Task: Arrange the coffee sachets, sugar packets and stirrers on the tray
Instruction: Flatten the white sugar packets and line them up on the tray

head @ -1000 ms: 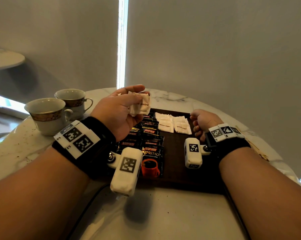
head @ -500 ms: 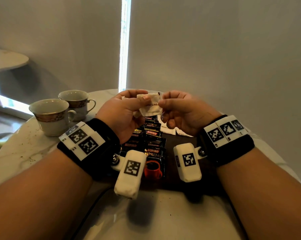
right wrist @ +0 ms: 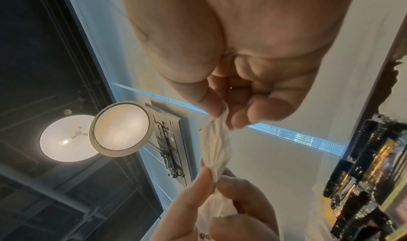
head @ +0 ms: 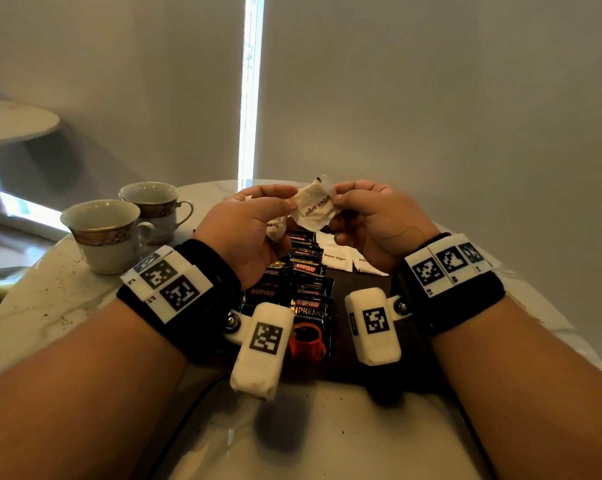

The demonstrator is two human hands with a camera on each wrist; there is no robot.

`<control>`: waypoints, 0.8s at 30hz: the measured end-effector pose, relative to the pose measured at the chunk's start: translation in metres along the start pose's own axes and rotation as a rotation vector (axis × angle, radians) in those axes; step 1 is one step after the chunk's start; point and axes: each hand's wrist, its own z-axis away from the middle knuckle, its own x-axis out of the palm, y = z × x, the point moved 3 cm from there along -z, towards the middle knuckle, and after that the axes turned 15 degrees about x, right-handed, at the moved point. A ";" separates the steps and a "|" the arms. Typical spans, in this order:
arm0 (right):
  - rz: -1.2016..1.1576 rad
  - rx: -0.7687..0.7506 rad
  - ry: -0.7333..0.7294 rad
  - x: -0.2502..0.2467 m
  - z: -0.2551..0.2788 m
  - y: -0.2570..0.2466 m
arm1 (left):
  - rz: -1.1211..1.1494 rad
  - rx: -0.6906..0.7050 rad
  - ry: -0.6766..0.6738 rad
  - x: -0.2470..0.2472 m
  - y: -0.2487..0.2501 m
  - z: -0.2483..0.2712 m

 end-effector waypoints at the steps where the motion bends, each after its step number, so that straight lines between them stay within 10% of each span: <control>1: -0.009 -0.003 0.015 0.000 -0.001 0.000 | -0.008 -0.006 -0.005 0.000 -0.001 -0.001; 24: -0.001 -0.036 -0.084 0.007 0.005 0.004 | 0.022 -0.009 -0.055 0.002 -0.003 0.000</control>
